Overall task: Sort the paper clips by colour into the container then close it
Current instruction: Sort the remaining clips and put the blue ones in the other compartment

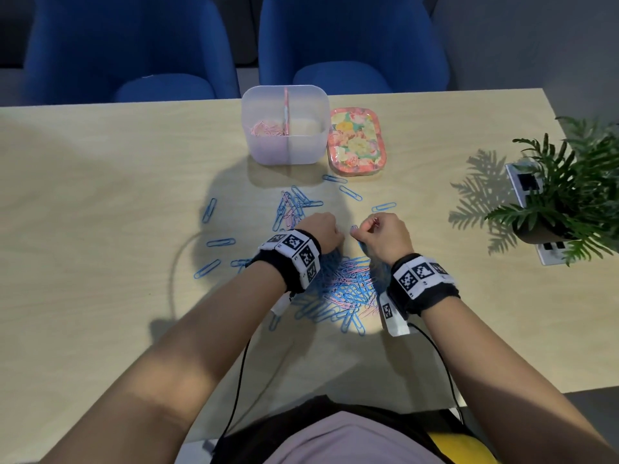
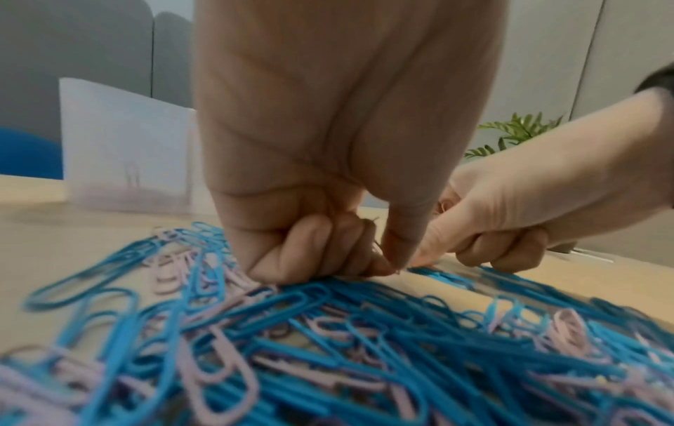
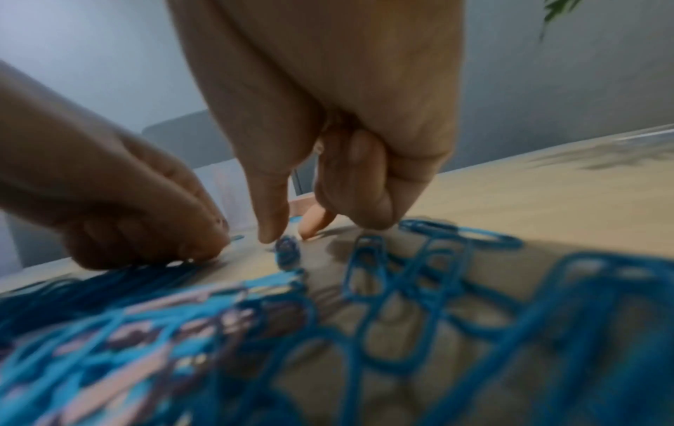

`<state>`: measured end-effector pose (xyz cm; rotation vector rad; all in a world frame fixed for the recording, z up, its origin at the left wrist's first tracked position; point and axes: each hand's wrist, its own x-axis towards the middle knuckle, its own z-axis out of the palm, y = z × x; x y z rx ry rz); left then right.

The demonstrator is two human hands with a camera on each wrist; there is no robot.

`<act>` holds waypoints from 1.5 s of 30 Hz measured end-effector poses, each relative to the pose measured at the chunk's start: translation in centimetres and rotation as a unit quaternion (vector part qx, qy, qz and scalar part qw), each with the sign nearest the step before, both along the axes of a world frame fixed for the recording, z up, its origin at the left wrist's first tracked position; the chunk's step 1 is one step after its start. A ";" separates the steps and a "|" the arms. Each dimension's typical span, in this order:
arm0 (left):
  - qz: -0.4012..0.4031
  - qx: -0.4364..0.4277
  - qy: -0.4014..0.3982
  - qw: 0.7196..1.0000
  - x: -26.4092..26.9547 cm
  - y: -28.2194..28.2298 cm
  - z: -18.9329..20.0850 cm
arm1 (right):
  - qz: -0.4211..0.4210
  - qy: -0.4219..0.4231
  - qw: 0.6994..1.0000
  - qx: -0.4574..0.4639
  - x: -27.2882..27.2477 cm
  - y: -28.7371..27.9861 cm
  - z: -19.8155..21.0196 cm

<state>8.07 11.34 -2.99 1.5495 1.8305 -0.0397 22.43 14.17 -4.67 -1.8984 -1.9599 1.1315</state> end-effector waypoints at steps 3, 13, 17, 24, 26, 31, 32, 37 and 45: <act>0.033 0.000 -0.014 0.999 -1.5 0.5 1.4 | -0.001 0.024 1.000 -0.015 -0.5 0.3 -0.3; 0.236 0.153 0.057 0.958 -10.1 8.2 9.5 | -0.143 0.262 0.950 -0.091 -0.9 1.0 2.9; 0.207 0.110 0.097 0.967 -11.8 10.5 8.9 | -0.091 0.250 0.960 -0.087 -1.8 2.2 5.5; 0.228 0.184 0.017 0.956 -12.7 10.3 8.6 | 0.060 0.157 0.985 -0.031 -7.3 6.4 8.1; 0.238 0.236 -0.014 0.942 -13.5 9.2 8.9 | 0.065 0.167 0.984 -0.018 -10.2 7.8 9.3; 0.248 0.287 -0.016 0.925 -14.1 3.6 7.0 | 0.057 0.235 0.967 -0.081 -17.8 10.5 11.6; 0.231 0.257 -0.012 0.938 -13.9 2.3 6.0 | 0.047 0.242 0.965 -0.094 -19.1 10.9 11.6; 0.163 0.110 0.016 0.980 -12.7 -1.8 2.1 | 0.074 0.165 0.979 -0.096 -22.5 11.2 11.4; 0.127 0.089 0.014 0.988 -10.0 -1.8 0.3 | 0.104 0.240 0.962 0.073 -17.0 5.7 10.6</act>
